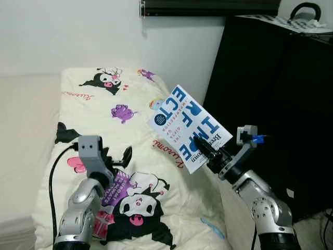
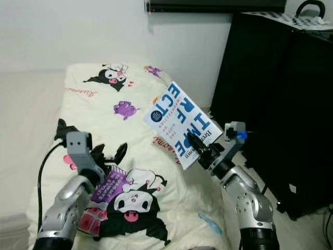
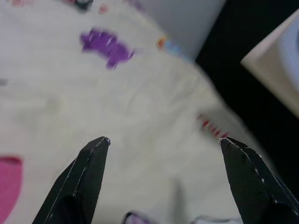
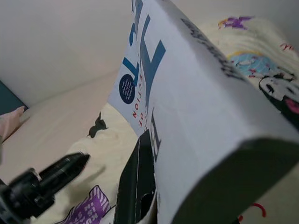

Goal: Clean up the room

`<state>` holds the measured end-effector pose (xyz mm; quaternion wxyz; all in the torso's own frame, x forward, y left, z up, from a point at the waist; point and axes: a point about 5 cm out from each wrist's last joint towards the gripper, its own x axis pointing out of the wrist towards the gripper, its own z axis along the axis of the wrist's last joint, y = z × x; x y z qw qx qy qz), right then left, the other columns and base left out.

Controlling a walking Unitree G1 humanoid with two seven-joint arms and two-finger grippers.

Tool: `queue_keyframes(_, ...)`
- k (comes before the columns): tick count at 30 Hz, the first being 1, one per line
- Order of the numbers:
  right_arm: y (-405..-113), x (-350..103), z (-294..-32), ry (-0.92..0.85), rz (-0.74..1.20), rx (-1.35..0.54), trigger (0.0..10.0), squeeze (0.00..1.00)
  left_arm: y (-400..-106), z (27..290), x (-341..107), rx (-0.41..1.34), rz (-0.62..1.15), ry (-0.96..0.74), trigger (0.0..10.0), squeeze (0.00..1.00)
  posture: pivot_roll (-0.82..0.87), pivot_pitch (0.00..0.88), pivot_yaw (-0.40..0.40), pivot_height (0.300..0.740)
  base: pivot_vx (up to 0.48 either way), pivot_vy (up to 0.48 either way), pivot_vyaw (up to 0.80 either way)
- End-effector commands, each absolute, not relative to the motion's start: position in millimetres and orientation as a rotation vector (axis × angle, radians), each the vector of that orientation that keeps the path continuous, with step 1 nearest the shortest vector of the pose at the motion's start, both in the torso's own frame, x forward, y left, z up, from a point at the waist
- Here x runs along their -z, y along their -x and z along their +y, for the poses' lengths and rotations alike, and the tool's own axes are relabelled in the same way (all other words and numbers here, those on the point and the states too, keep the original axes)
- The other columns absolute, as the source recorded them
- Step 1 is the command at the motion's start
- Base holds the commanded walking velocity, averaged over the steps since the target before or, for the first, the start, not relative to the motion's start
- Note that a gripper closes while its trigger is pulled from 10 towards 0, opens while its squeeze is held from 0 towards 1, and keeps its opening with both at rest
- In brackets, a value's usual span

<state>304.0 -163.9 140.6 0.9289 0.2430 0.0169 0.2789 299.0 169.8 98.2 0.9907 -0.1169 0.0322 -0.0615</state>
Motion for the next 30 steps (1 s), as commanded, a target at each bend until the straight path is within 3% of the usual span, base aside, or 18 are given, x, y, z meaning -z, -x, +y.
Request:
queue_keyframes(1, -306.5, -147.5, -165.1, -0.484, -0.009, -0.578, 10.0, 0.00, -296.0, 177.9, -85.1, 0.098, 0.111, 0.198, 10.0, 0.00, 0.00, 0.000, -0.094, 0.587, 0.000, 0.000, 0.00)
queue_keyframes(11, -307.3, -146.7, -166.0, -0.487, -0.012, -0.572, 10.0, 0.00, -278.2, 191.9, -40.7, 0.050, 0.266, 0.175, 10.0, 0.00, 0.00, 0.000, -0.093, 0.617, 0.000, 0.000, 0.00)
queue_keyframes(24, -305.9, -141.8, -165.7, -0.491, 0.008, -0.582, 10.0, 0.00, -254.8, 202.9, -1.4, 0.015, 0.402, 0.150, 10.0, 0.00, 0.00, 0.000, -0.100, 0.657, -0.480, 0.000, 0.00)
queue_keyframes(30, -303.4, -129.5, -164.7, -0.483, 0.056, -0.585, 10.0, 0.00, -240.3, 206.2, 17.1, 0.002, 0.469, 0.145, 10.0, 0.00, 0.00, 0.000, -0.105, 0.672, -0.131, 0.000, 0.00)
